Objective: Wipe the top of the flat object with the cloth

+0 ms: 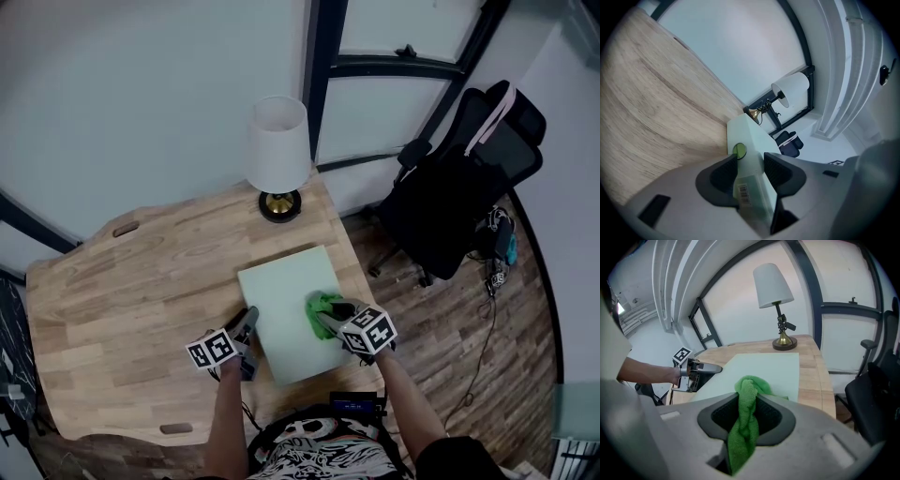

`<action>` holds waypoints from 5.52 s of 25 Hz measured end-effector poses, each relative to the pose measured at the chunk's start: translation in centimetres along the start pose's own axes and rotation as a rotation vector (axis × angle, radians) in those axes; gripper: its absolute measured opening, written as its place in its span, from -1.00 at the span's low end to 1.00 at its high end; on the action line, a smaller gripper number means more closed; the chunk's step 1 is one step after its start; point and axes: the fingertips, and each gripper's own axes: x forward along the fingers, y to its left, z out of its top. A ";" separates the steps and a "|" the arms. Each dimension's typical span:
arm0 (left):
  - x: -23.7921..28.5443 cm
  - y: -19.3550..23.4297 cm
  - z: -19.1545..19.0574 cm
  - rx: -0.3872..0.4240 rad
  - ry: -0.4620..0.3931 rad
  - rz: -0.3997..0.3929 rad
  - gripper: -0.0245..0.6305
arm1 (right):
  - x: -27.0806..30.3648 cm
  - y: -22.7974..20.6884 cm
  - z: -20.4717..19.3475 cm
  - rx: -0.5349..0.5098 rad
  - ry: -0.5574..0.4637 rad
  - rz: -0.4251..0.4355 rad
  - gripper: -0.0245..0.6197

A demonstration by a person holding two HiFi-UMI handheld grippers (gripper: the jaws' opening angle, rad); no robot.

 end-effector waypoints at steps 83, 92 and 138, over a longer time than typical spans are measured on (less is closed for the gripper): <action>0.5 0.4 0.1 0.060 0.012 0.049 -0.38 | 3.8 5.0 1.2 0.041 -0.016 -0.031 -0.63; 0.3 0.0 0.9 0.129 -0.034 0.094 -0.41 | 3.3 5.9 0.1 0.087 -0.016 -0.004 -0.63; -16.5 -23.2 -3.0 0.687 -0.562 0.387 -0.90 | -19.5 12.3 5.4 -0.341 -0.558 -0.280 -0.63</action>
